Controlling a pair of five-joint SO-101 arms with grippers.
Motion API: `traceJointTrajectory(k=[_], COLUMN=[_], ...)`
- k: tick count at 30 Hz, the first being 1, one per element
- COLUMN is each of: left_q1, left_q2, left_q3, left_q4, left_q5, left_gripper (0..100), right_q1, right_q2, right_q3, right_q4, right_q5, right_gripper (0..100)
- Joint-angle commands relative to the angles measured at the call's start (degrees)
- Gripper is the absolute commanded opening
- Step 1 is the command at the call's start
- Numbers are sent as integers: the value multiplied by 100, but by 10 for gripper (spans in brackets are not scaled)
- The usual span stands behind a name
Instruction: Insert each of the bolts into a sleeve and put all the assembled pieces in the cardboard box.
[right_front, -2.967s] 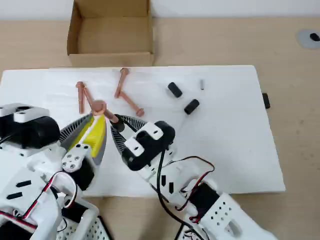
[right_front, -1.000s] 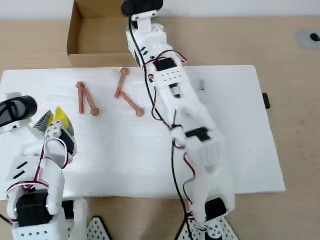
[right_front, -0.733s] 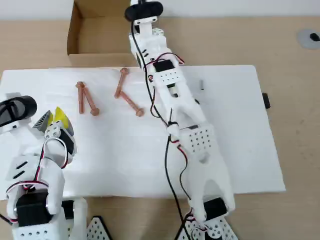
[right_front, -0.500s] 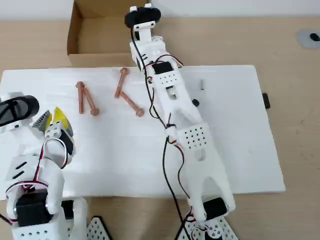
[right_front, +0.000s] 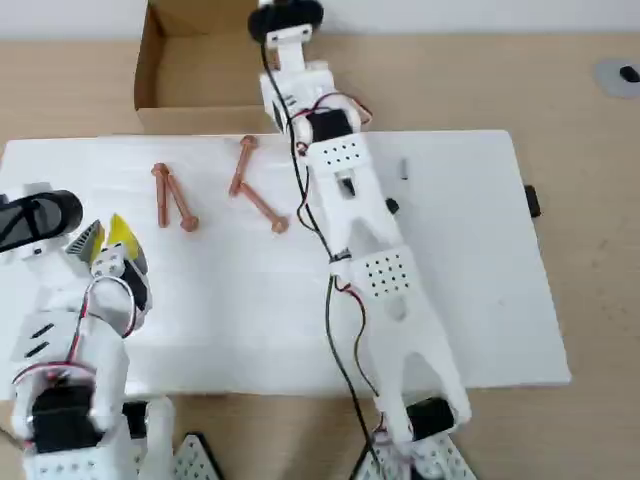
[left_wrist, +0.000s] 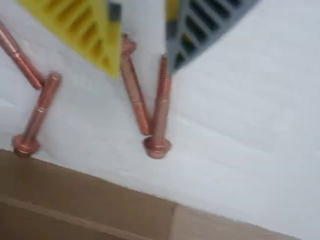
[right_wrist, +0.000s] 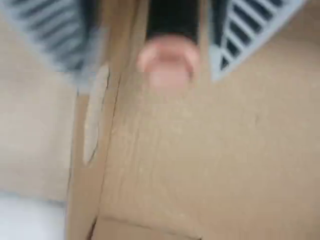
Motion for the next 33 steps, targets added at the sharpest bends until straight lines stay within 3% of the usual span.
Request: traceJointTrajectory(k=[1, 8, 11, 14, 20, 24, 28, 33], left_q1=[114, 114, -35, -202, 141, 255, 149, -149], left_q2=[4, 435, 1648, 3160, 5701, 6897, 7811, 8418], left_q3=[-220, -721, -1020, -1820, -3596, -4185, -4571, -4949], left_q4=[-53, -105, -360, -448, 44, 211, 229, 237], left_q5=[-26, 26, 519, 1073, 1776, 2382, 2154, 1143], left_gripper=[103, 122, 122, 121, 120, 120, 120, 120], right_q1=[22, 40, 48, 57, 66, 426, 760, 1156], right_q2=[-110, -163, -576, -1367, -2862, -3618, -4004, -4145], right_q3=[-514, -1191, -1156, -1147, -1147, -1130, -1095, -1095], right_q4=[229, 1020, 1749, 3165, 5433, 5626, 5626, 5635], right_q5=[-35, -53, -53, -53, -26, -26, -26, -26], right_gripper=[319, 347, 347, 347, 347, 347, 347, 347])
